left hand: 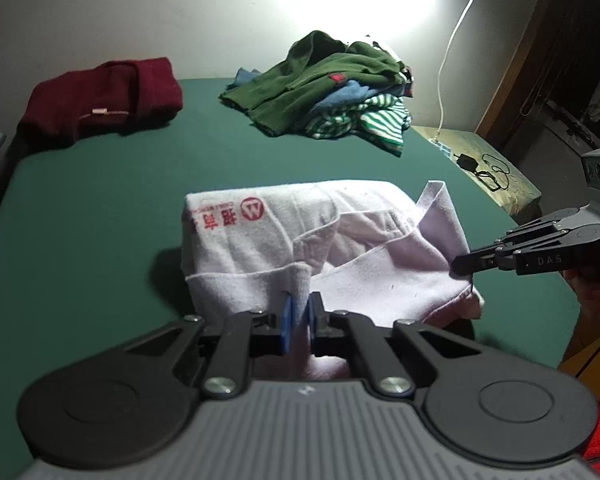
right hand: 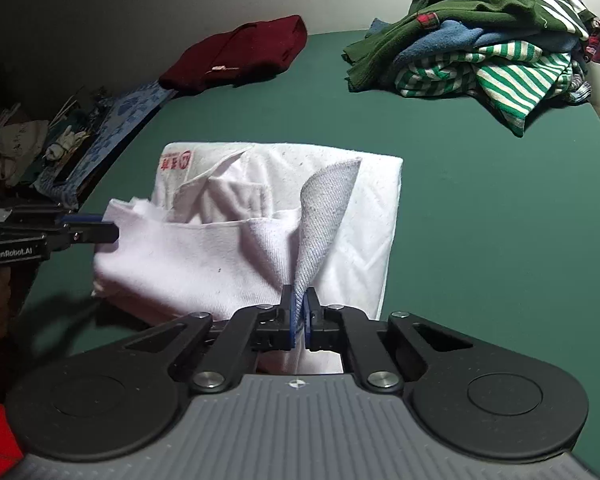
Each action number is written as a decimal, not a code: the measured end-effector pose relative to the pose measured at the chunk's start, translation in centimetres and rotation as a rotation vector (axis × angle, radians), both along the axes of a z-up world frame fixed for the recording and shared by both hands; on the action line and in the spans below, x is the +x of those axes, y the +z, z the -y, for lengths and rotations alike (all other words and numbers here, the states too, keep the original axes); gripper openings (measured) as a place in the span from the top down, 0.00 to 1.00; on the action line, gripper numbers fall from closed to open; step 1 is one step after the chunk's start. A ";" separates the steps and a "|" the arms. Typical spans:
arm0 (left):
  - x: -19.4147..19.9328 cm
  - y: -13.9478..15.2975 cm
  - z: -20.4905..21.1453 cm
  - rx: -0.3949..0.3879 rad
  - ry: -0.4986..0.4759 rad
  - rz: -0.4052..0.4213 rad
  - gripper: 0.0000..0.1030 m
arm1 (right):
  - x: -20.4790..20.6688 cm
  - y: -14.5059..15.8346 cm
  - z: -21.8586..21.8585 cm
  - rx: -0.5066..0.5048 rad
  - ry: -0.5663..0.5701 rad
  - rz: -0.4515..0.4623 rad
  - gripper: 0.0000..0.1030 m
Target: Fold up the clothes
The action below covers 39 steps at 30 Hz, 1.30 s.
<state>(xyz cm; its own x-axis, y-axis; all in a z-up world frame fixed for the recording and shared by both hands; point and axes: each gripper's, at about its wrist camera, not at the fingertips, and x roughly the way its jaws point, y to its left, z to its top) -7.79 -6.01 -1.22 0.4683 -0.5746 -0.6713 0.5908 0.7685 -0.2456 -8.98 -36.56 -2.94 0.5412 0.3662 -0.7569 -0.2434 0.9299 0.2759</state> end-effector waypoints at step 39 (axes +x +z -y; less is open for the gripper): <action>-1.6 -1.5 -0.7 0.106 0.084 0.020 0.70 | 5.1 -0.5 -10.5 -0.087 0.114 0.103 0.72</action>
<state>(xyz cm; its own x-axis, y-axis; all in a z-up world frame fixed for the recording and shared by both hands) -9.41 -5.26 -2.75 0.5260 -0.4593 -0.7158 0.5271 0.8366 -0.1494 -3.92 -26.02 -3.43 0.5761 0.3651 -0.7313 -0.3715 0.9139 0.1637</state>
